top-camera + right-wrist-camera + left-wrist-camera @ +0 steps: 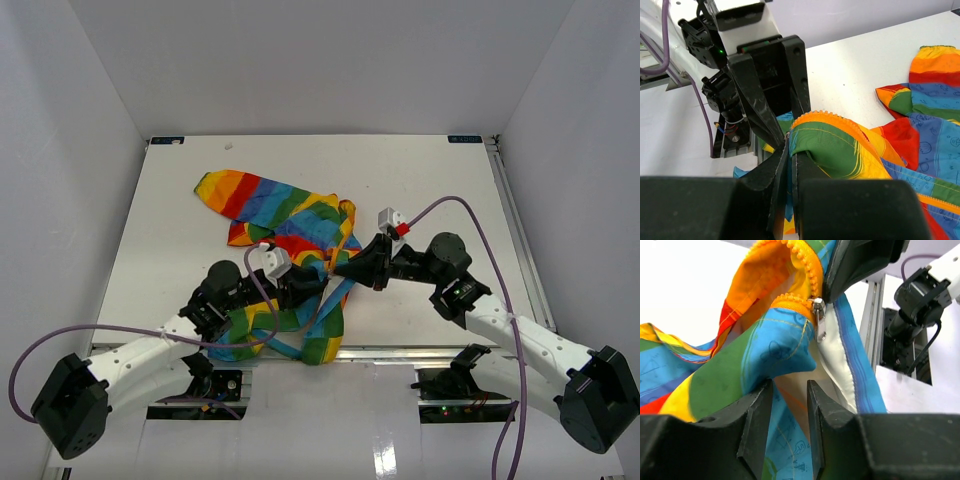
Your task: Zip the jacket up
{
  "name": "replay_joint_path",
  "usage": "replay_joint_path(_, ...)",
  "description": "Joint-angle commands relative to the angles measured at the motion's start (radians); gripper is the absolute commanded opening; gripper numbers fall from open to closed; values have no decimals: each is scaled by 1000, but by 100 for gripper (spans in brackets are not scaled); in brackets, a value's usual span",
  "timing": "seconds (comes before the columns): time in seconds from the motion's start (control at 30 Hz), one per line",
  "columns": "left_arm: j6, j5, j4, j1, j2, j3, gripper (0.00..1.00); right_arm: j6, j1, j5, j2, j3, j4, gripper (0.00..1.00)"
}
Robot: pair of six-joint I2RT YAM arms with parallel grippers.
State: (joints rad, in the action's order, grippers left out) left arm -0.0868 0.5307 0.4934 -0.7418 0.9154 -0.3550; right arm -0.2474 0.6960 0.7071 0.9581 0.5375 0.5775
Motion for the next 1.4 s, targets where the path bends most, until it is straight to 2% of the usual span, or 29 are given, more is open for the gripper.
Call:
replay_joint_path(0.0,-90,-97,13,-3,-114,53,49,4,6,7,-35,-10,70,8)
replay_joint_path(0.27,-313,-196,-1,0,-259,74,63,7,7,8,-42,-16,68,8)
replay_joint_path(0.43,-485,-196,77,4,-226,71,68,3,5,6,-56,-17,68,8)
replay_joint_path(0.63,-571,-191,57,5,-167,31,74,5,6,6,-60,-19,65,8)
replay_joint_path(1.0,-609,-190,218,5,-145,74,74,4,7,8,-56,-25,73,8)
replay_joint_path(1.37,-643,-127,215,7,-61,35,70,3,7,5,-49,-25,76,8)
